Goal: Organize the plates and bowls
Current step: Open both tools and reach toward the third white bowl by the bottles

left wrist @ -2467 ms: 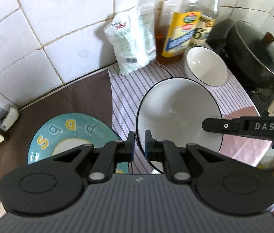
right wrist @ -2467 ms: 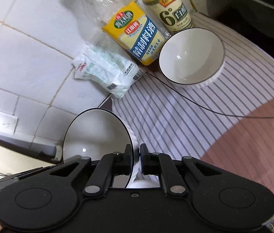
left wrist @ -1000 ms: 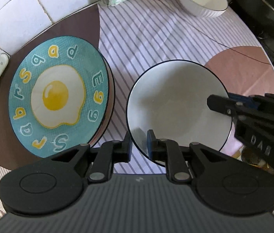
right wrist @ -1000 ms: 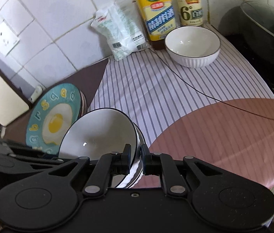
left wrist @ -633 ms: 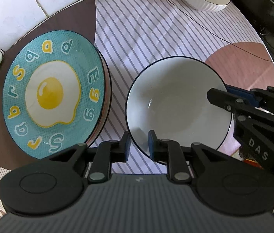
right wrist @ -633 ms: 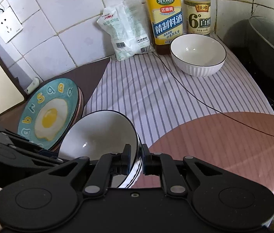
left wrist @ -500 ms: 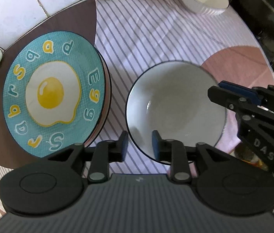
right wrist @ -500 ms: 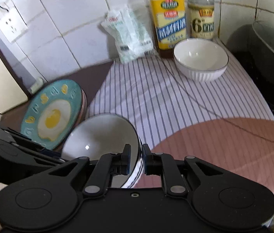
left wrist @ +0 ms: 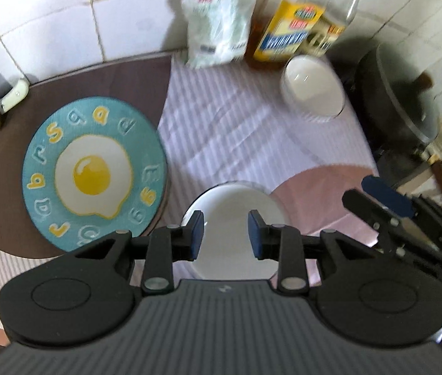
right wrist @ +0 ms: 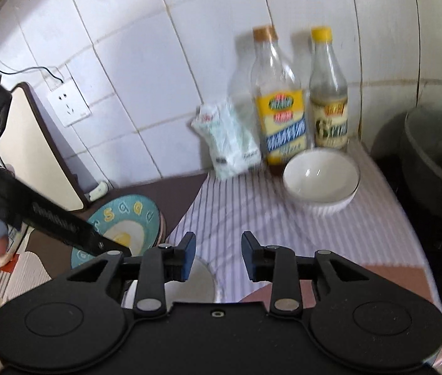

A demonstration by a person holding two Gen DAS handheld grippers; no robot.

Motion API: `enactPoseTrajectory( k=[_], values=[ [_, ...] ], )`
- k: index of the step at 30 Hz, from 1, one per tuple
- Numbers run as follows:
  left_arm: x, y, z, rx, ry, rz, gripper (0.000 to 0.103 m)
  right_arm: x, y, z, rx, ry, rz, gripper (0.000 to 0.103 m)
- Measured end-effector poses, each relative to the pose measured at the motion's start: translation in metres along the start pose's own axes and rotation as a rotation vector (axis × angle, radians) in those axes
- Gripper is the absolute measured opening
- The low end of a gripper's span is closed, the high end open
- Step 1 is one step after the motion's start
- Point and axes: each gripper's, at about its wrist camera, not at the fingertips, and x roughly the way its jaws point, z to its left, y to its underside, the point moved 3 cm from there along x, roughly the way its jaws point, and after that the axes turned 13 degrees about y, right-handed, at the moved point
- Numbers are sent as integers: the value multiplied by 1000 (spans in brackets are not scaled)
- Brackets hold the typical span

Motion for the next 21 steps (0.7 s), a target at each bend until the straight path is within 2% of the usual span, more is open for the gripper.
enactPoseTrajectory(
  k=[4, 10, 14, 19, 21],
  values=[
    [-6, -15, -23, 6, 0, -54, 29, -8, -11, -21, -65, -13, -42, 40],
    [1, -31, -51, 21, 12, -119, 29, -17, -18, -50, -132, -58, -139, 52],
    [22, -36, -68, 69, -13, -135, 29, -1, -18, -67, -165, -45, -135, 58],
    [62, -45, -81, 93, -16, -149, 30, 48, -8, -84, -200, 4, -82, 59],
    [78, -52, -81, 98, -15, -154, 30, 67, -2, -92, -190, 40, -61, 67]
  ],
)
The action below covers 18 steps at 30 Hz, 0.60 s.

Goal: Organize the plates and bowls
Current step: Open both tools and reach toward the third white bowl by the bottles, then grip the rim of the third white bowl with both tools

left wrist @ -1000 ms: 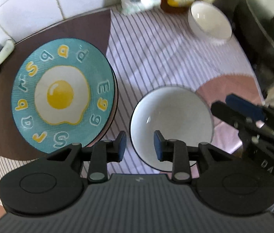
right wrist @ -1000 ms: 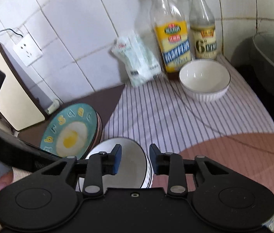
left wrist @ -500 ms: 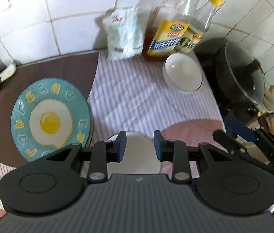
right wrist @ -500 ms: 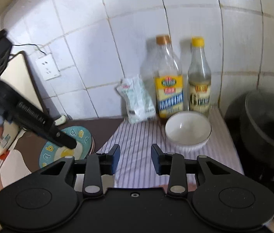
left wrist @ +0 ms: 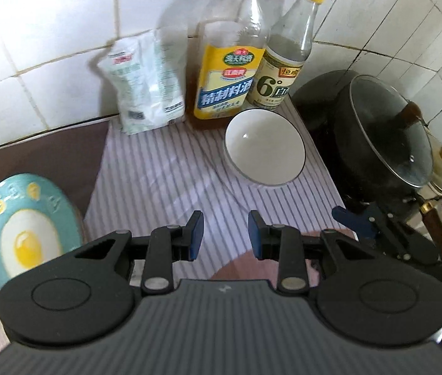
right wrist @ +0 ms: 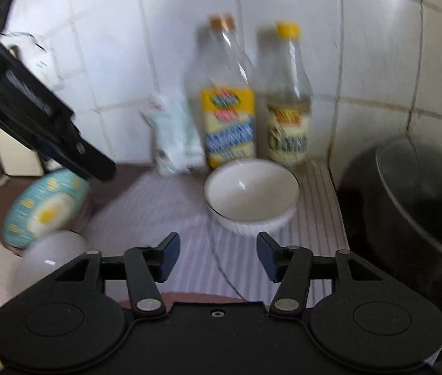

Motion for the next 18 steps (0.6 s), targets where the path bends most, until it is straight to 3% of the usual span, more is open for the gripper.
enactPoseTrajectory(
  k=[4, 11, 18],
  values=[
    [28, -11, 10, -61, 11, -1, 36, 29, 16, -9, 33, 90, 18, 72],
    [70, -32, 17, -66, -3, -7, 55, 69, 27, -7, -3, 73, 94, 76],
    [115, -41, 32, -109, -2, 25, 55, 97, 23, 7, -81, 105, 42, 76]
  ],
)
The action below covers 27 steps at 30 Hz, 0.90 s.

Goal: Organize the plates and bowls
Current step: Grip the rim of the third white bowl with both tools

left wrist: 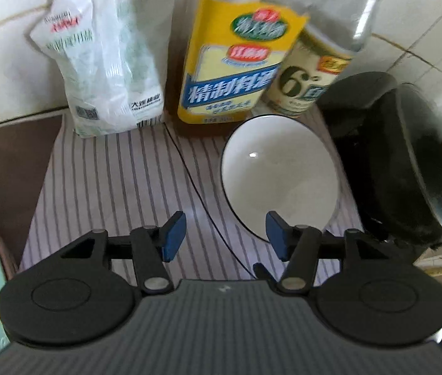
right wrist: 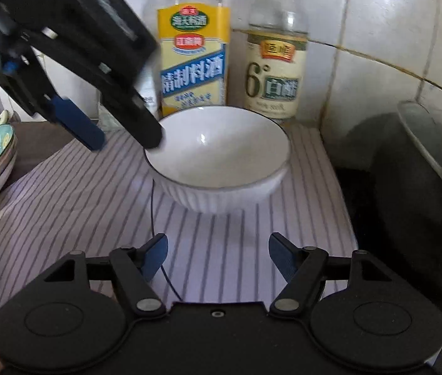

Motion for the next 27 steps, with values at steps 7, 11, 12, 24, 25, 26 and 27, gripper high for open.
enactPoseTrajectory(
  k=[7, 11, 12, 24, 25, 26, 27],
  values=[
    [24, -20, 9, 54, -79, -17, 42, 24, -12, 8, -41, -16, -23, 77],
    [30, -22, 3, 75, -32, 10, 15, 35, -18, -1, 19, -44, -10, 80],
    [33, -21, 1, 80, -16, 22, 8, 36, -18, -1, 13, -52, -16, 80],
    [14, 6, -23, 123, -35, 74, 10, 14, -10, -7, 1, -93, -36, 80],
    [9, 9, -24, 123, -32, 77, 10, 8, -9, -7, -6, -100, -41, 80],
    [3, 12, -25, 126, -28, 77, 10, 4, -9, -6, -11, -106, -46, 80],
    [-2, 15, -26, 130, -29, 77, 10, -2, -8, -6, -14, -112, -53, 80]
  ],
)
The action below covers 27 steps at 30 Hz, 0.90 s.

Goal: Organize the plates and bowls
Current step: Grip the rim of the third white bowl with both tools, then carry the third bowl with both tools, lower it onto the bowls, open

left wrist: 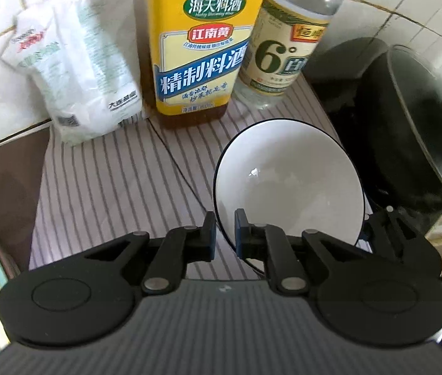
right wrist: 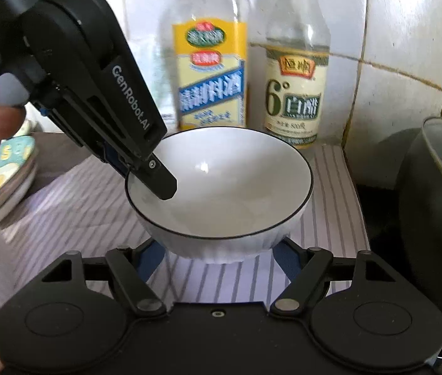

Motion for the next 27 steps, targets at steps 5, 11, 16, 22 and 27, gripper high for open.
enactPoseTrajectory(
  k=[5, 11, 16, 22, 27],
  values=[
    [-32, 11, -11, 41, -6, -19, 11, -32, -5, 4, -23, -28, -42, 80],
    [-70, 30, -24, 70, -29, -46, 11, -73, -13, 14, -45, -46, -85, 80],
    [-104, 48, -26, 59, -38, -70, 11, -105, -20, 28, -74, -54, -109, 80],
    [-140, 68, -25, 52, -37, -58, 11, -137, -25, 43, -107, -84, -133, 80],
    [-167, 89, -15, 29, -33, -85, 11, -159, -25, 64, -153, -99, -147, 78]
  ],
)
